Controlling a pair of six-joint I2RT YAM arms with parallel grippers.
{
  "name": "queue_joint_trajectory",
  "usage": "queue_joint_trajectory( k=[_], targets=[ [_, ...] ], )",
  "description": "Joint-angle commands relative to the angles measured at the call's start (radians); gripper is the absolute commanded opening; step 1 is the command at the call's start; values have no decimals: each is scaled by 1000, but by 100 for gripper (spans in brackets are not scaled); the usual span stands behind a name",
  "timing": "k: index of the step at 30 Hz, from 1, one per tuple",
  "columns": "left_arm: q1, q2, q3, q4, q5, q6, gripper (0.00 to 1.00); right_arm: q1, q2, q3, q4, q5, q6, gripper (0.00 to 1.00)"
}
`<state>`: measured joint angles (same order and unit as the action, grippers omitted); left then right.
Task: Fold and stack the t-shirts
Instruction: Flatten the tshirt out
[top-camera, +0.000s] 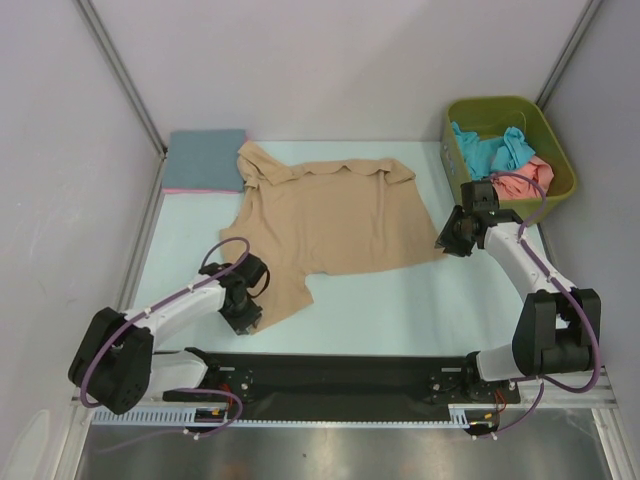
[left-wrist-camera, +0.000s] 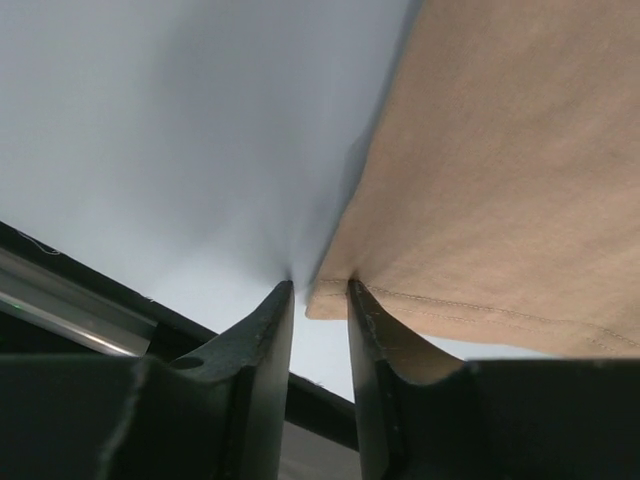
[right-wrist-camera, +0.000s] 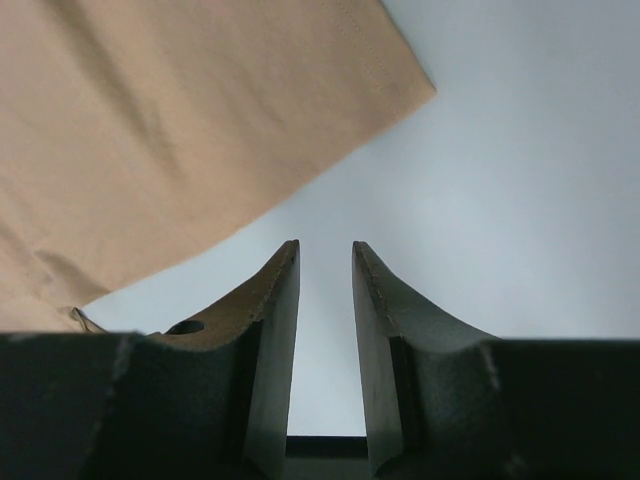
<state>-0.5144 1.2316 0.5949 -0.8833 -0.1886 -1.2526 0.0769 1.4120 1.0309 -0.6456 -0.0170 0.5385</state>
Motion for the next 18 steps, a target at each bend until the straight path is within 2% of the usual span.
queue_joint_trajectory(
  k=[1, 3, 5, 6, 8, 12, 15, 18],
  targets=[
    [2, 23, -24, 56, -11, 4, 32, 0, -25, 9, 20, -6, -5, 33],
    [13, 26, -33, 69, -17, 7, 27, 0, -24, 11, 23, -5, -6, 33],
    [22, 25, -43, 78, -20, 22, 17, 0, -18, 9, 26, -5, -8, 33],
    [28, 20, -44, 84, -20, 25, 8, 1, -13, 8, 26, 0, -9, 33],
    [31, 12, -47, 81, -22, 28, 0, 1, -2, 1, 26, 8, -6, 34],
    [34, -32, -12, 37, -49, 50, 0, 4, 30, -22, 46, 15, -3, 42],
    [37, -110, 55, -57, -98, 71, 0, 20, 68, -22, 61, 74, 31, 50],
    [37, -155, 129, -77, -118, 117, 0, 38, 103, -23, 83, 130, 103, 51]
  ],
)
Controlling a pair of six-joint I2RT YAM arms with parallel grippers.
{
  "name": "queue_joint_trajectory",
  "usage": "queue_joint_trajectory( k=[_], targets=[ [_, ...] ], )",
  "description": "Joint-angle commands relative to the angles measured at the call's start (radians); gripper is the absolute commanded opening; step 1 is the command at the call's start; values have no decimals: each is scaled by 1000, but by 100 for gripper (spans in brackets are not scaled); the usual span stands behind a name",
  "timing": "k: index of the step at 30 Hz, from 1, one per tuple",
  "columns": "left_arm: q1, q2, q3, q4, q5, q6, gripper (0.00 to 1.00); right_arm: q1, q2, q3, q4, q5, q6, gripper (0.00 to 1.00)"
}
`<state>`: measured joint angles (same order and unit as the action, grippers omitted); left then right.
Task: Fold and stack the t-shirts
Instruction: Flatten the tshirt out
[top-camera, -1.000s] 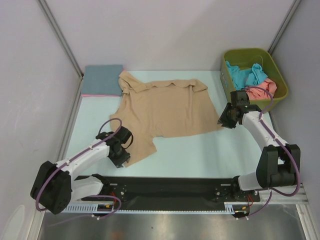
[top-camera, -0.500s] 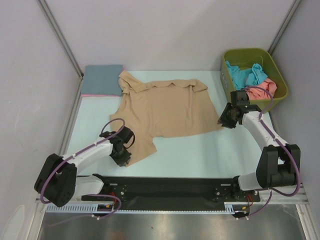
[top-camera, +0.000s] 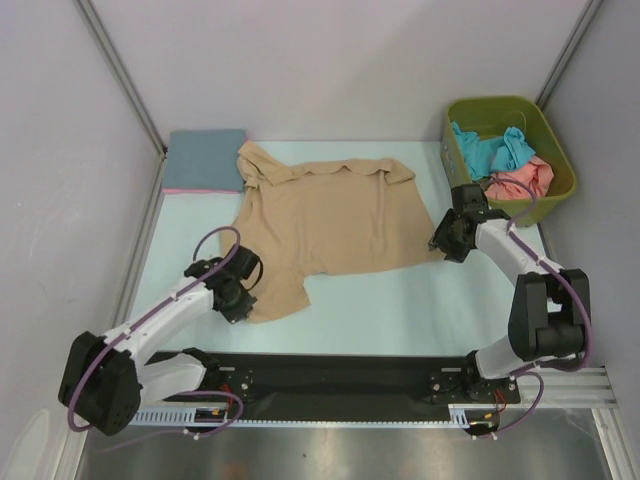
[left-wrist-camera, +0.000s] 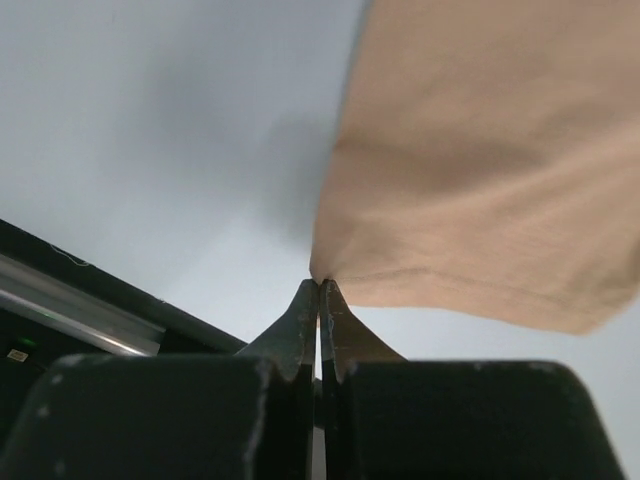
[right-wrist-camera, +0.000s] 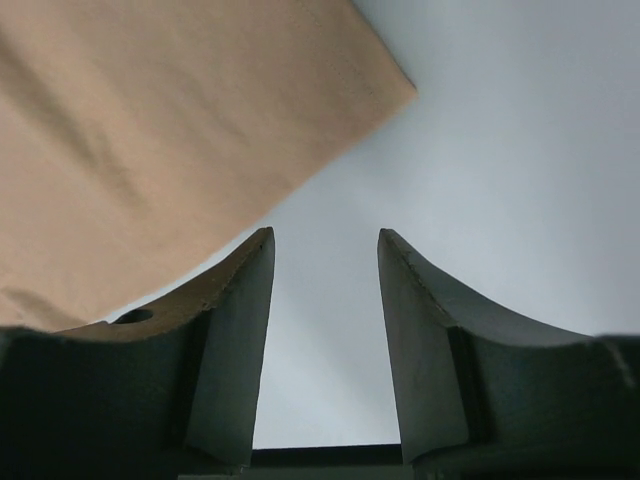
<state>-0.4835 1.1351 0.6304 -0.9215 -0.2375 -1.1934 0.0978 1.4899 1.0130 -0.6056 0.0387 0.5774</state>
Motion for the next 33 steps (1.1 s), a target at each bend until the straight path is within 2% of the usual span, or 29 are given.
queue_joint_trajectory(
  k=[1, 4, 7, 10, 14, 18, 23, 31, 33],
  targets=[
    [8, -75, 124, -43, -69, 81, 0, 28, 35, -7, 49, 87, 106, 51],
    [6, -84, 175, -63, -86, 109, 0, 43, 75, 2, 37, 164, 174, 48],
    [5, -112, 195, -79, -94, 129, 0, 57, 105, -7, 81, 240, 226, 50],
    [8, -185, 203, -184, -170, 71, 1, 82, 131, -2, 98, 306, 257, 50],
    [45, -291, 203, -261, -227, 67, 0, 103, 161, 9, 55, 320, 305, 53],
    [66, -293, 229, -303, -267, 83, 0, 115, 147, -30, 32, 334, 380, 56],
    [103, -305, 253, -306, -289, 112, 0, 114, 147, -53, 56, 345, 380, 58],
    [117, -296, 253, -272, -275, 167, 0, 105, 164, -71, 61, 320, 423, 52],
    [117, -301, 256, -269, -278, 176, 0, 95, 177, -70, 66, 311, 418, 48]
  ],
)
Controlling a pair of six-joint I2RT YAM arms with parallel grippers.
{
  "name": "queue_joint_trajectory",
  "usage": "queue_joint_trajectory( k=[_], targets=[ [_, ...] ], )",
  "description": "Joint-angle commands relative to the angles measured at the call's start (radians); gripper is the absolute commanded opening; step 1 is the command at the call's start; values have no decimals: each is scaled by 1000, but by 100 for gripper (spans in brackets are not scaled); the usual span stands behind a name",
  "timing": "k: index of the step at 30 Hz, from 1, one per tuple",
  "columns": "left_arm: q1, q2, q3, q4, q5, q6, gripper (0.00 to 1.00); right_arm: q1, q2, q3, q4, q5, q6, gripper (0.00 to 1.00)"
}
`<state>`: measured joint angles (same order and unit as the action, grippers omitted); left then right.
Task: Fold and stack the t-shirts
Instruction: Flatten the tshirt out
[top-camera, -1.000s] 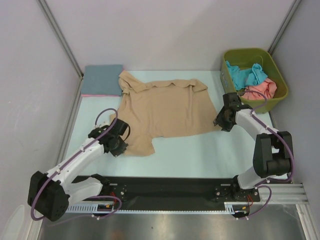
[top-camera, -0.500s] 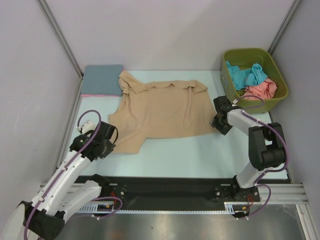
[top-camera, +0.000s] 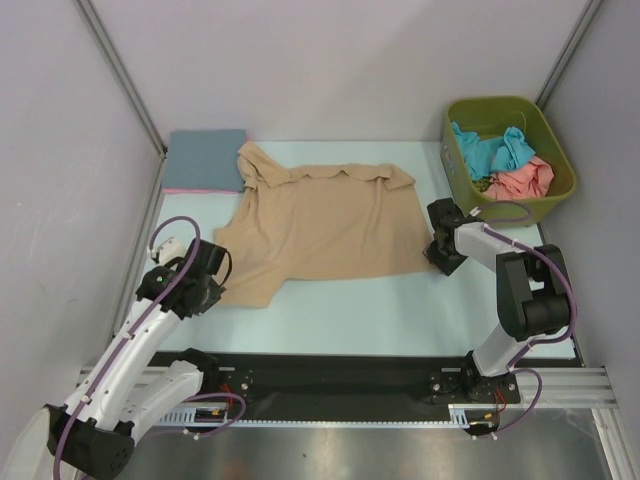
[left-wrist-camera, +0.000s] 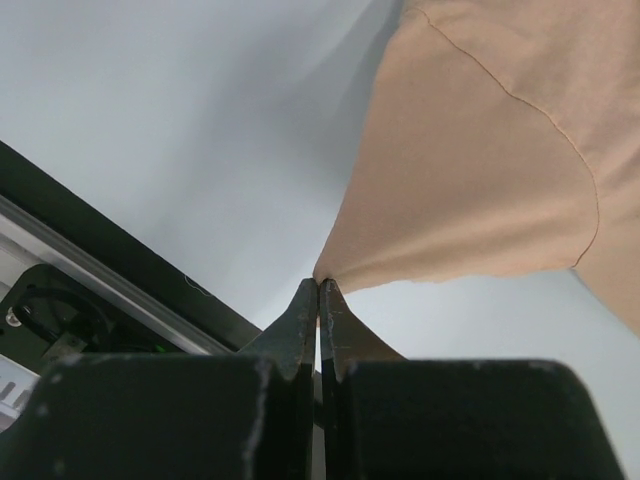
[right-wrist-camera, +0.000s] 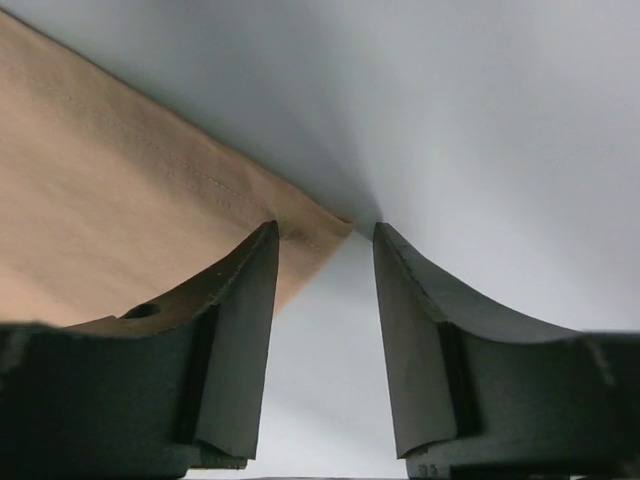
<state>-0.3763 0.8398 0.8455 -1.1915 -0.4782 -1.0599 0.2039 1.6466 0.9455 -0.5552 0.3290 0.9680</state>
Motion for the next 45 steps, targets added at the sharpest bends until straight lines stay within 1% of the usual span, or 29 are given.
queue_joint_trajectory(
  k=[1, 8, 9, 11, 12, 13, 15, 17, 18, 19, 20, 21, 23, 24, 26, 27, 28, 30, 31, 32, 33, 34, 37, 39, 41, 42, 43, 44, 45],
  targets=[
    [10, -8, 43, 1, -39, 46, 0, -11, 25, 1, 12, 13, 29, 46],
    [10, -10, 63, 12, -54, 72, 0, -6, 47, -13, 27, -16, 41, 33],
    [10, -11, 69, 12, -57, 77, 0, -8, 51, -16, 35, -18, 32, 26],
    [10, -15, 76, 15, -63, 84, 0, -8, 62, -19, 61, -28, 18, 16],
    [10, -16, 81, 18, -65, 98, 0, -6, 65, -17, 66, -31, 9, 4],
    [10, -21, 98, 18, -68, 112, 0, -3, 68, -13, 67, -38, -9, 0],
    [11, -22, 124, 41, -68, 187, 0, 2, 67, 1, 63, -44, -35, 0],
    [10, -24, 196, 53, -83, 222, 1, 15, 45, 38, 23, -48, -103, 0],
    [10, -24, 257, 64, -85, 265, 0, 25, 1, 50, 8, -47, -126, 0],
    [10, -27, 292, 97, -83, 296, 0, 44, -26, 73, -5, -57, -188, 0],
    [11, -31, 325, 118, -80, 322, 0, 54, -53, 84, -37, -58, -210, 0],
    [11, -37, 357, 144, -74, 390, 0, 63, -121, 94, -52, -58, -239, 0],
    [10, -60, 437, 243, -60, 467, 0, 80, -187, 133, -107, -70, -306, 0],
    [10, -70, 463, 278, -42, 539, 0, 84, -218, 144, -124, -68, -327, 0],
    [10, -76, 545, 370, -10, 609, 1, 89, -318, 180, -150, -80, -388, 0],
    [10, -71, 575, 392, 28, 668, 0, 89, -350, 191, -160, -88, -403, 0],
    [10, -67, 643, 409, 45, 692, 0, 89, -419, 208, -169, -97, -422, 0],
    [10, -48, 716, 444, 91, 768, 0, 86, -490, 255, -187, -116, -460, 0],
    [10, -42, 786, 452, 133, 797, 0, 88, -554, 268, -189, -119, -468, 0],
    [10, -38, 820, 470, 160, 825, 0, 85, -589, 277, -177, -122, -476, 0],
    [10, -30, 854, 475, 180, 889, 0, 66, -609, 300, -167, -125, -483, 0],
    [8, -15, 918, 483, 184, 911, 0, 55, -622, 318, -164, -140, -494, 0],
    [-7, 21, 1006, 522, 110, 966, 0, 22, -604, 403, -132, -148, -517, 0],
    [-16, 57, 1082, 549, 87, 998, 0, -9, -582, 436, -59, -171, -519, 0],
    [-41, 136, 1150, 582, 87, 1026, 0, -23, -547, 530, -17, -177, -531, 0],
    [-50, 165, 1225, 590, 87, 1044, 1, -27, -497, 574, -8, -183, -541, 0],
    [-59, 197, 1259, 616, 96, 1057, 0, -40, -475, 637, 4, -186, -551, 0],
    [-70, 249, 1286, 639, 110, 1064, 0, -44, -453, 663, 47, -191, -567, 0],
    [-72, 277, 1332, 661, 110, 1112, 0, -52, -426, 682, 78, -200, -575, 0]
  ],
)
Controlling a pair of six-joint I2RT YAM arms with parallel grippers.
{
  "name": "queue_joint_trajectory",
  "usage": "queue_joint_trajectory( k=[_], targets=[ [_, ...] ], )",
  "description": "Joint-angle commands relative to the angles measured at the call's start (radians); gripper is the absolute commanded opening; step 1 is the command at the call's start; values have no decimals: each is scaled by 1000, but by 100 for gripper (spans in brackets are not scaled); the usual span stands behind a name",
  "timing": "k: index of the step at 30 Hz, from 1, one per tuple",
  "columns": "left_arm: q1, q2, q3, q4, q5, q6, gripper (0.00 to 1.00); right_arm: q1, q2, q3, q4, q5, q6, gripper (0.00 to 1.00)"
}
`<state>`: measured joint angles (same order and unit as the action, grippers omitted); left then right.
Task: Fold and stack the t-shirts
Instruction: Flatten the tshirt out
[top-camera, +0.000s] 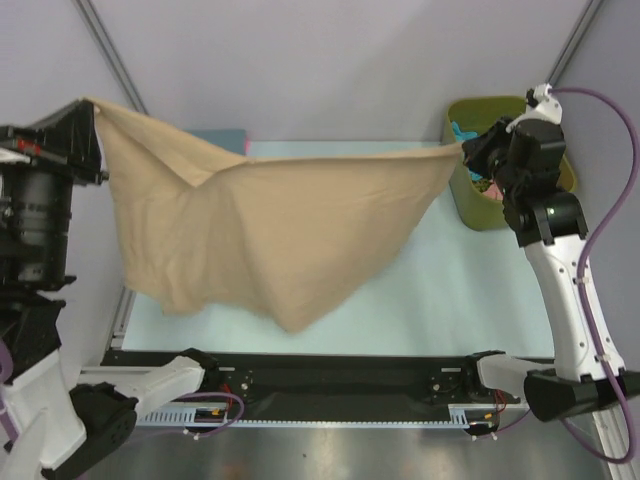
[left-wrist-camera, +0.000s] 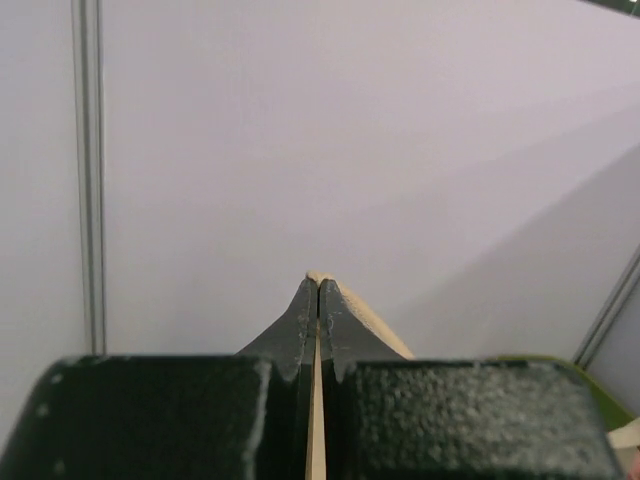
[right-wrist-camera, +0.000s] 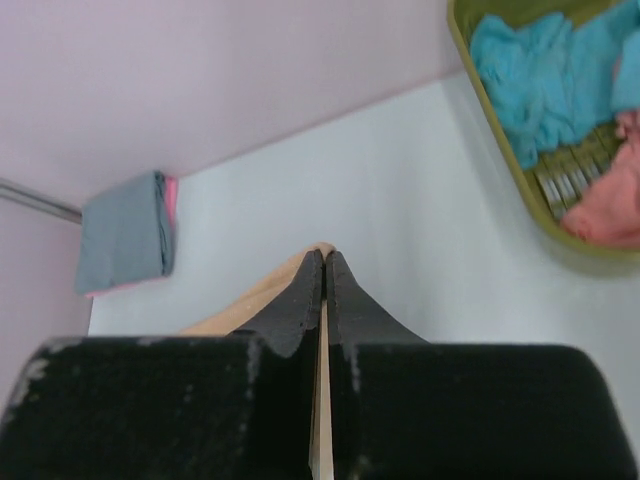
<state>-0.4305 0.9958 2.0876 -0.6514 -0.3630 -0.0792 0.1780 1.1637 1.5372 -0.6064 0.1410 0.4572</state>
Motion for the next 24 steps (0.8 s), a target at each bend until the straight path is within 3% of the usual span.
queue_joint_trajectory(
  k=[1, 6, 10, 17, 24],
  targets=[
    [-17, 148, 115, 166, -4, 143, 0, -31, 79, 113, 152, -11, -71, 0],
    [-17, 302, 297, 286, 22, 228, 0, -52, 192, 365, 181, -18, -87, 0],
    [-17, 304, 333, 329, 45, 252, 1, -54, 226, 506, 152, -8, -118, 0],
    [-40, 144, 263, 332, 111, 237, 0, -54, 29, 408, 198, 29, -134, 0],
    [-171, -46, 200, 308, 49, 272, 0, -46, -205, 301, 160, 23, -167, 0]
  ],
)
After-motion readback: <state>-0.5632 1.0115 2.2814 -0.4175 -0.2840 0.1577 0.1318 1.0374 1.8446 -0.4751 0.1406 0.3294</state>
